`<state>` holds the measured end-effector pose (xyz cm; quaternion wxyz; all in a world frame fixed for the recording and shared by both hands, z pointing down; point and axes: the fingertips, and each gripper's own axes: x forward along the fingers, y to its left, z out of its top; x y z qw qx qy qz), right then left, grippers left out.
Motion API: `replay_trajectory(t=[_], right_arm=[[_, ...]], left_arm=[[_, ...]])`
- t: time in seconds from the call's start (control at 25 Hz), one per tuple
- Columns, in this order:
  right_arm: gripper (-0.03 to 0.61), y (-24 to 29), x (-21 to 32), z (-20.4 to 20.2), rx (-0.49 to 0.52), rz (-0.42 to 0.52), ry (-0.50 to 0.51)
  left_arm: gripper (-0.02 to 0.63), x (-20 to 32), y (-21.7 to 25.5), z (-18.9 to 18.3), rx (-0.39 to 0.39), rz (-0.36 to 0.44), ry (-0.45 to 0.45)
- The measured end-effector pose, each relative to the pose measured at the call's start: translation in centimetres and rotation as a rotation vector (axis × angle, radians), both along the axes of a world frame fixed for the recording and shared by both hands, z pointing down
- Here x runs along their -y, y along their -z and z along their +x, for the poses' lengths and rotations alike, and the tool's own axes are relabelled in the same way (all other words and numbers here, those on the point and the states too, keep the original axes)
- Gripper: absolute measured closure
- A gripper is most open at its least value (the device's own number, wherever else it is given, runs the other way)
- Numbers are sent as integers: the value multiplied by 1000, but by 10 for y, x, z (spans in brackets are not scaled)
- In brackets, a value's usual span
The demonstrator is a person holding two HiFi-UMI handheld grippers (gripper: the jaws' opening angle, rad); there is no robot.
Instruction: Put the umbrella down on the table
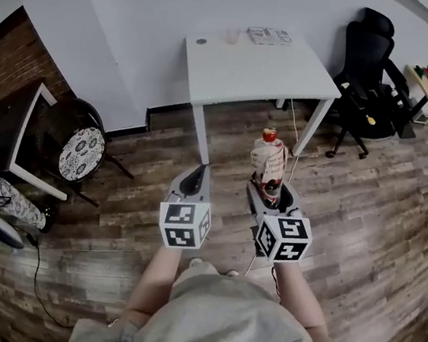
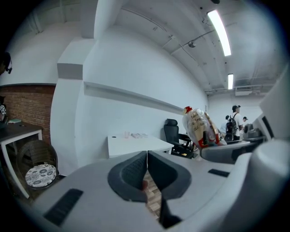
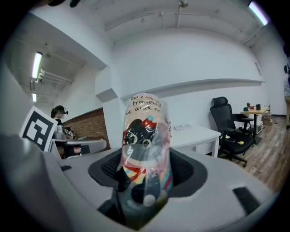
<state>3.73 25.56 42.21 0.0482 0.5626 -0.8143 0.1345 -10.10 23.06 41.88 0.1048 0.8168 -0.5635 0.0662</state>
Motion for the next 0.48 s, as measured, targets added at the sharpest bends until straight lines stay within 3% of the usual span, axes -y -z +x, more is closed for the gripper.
replay_trajectory(t=[0.48], right_arm=[[302,8,-12,17,23,22,26]], left_arm=[[605,-22,10,29,-9,28,-17]])
